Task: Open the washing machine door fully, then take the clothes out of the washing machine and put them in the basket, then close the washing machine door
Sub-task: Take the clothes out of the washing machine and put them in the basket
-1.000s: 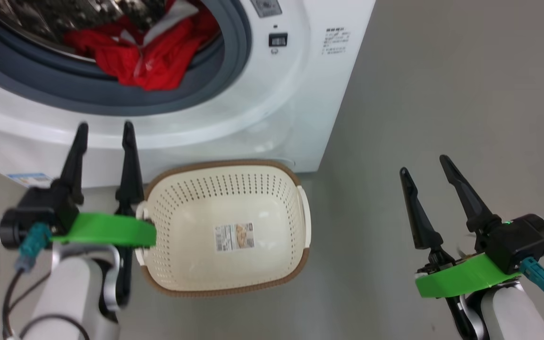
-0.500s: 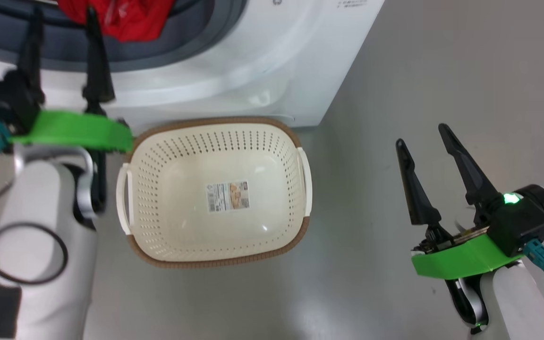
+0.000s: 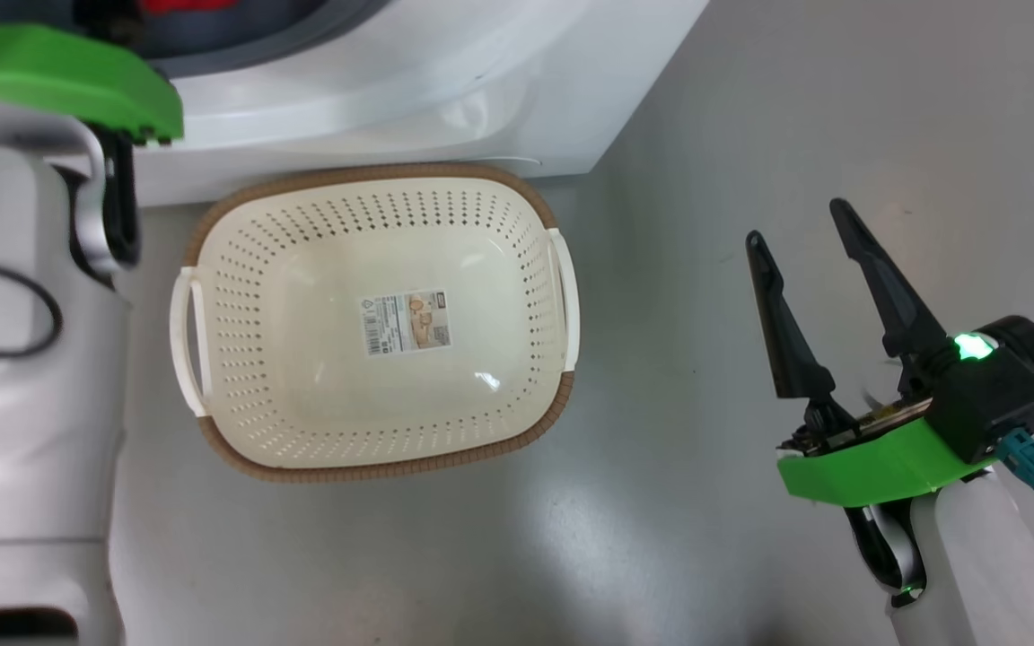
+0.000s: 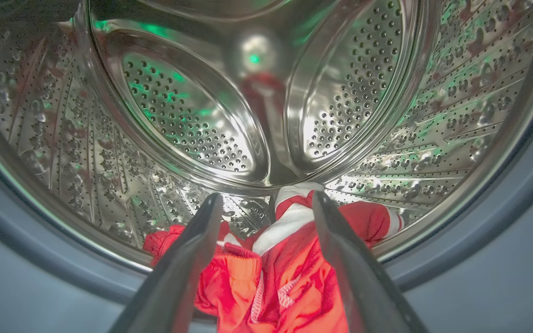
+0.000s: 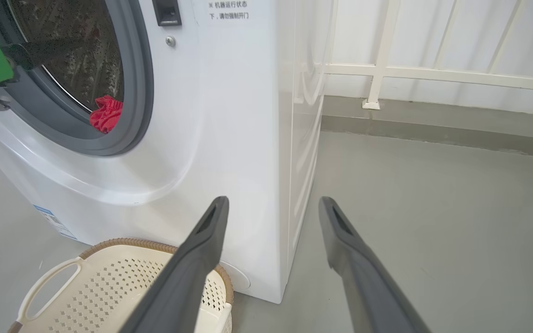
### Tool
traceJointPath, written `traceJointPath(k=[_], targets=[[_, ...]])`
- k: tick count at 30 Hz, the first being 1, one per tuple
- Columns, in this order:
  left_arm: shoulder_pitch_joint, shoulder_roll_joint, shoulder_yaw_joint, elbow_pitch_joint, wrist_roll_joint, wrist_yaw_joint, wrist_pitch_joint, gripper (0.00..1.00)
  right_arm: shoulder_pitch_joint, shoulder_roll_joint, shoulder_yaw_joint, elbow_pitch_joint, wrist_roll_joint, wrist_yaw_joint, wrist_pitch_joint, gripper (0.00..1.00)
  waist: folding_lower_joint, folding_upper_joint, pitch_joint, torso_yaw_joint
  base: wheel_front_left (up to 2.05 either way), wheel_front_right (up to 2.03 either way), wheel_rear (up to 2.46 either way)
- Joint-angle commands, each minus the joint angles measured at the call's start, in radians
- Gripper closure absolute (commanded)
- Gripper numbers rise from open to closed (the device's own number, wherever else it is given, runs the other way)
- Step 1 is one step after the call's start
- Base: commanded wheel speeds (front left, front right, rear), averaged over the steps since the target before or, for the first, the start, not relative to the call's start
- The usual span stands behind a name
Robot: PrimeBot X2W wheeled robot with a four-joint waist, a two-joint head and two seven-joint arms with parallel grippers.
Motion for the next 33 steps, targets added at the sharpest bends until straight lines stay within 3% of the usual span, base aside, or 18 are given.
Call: traceJointPath(k=[1,8,15,33], targets=[[-0.040,0.049,0.018,0.018,-0.001,-0.004,0.006,0.00,-0.011,-0.002,0.023,-0.026,-0.012,0.006,-0.006,0.00,0.0000,-0.0001,0.015,-0.012,0.00,0.00,0.00],[-0.163,0.077,0.003,0.191,0.018,0.031,0.078,0.00,-0.026,-0.003,0.035,-0.018,-0.013,0.006,-0.006,0.00,0.0000,-0.0001,0.029,-0.030,0.00,0.00,0.00],[-0.220,0.104,-0.021,0.324,0.030,0.027,0.130,0.00,-0.028,-0.002,0.042,-0.011,-0.009,0.006,-0.006,0.00,0.0000,-0.0001,0.033,-0.052,0.00,0.00,0.00],[-0.276,0.146,-0.050,0.512,0.027,0.040,0.193,0.00,-0.030,0.000,0.057,-0.020,0.016,0.006,-0.006,0.00,0.0000,-0.0001,0.046,-0.092,0.00,0.00,0.00]])
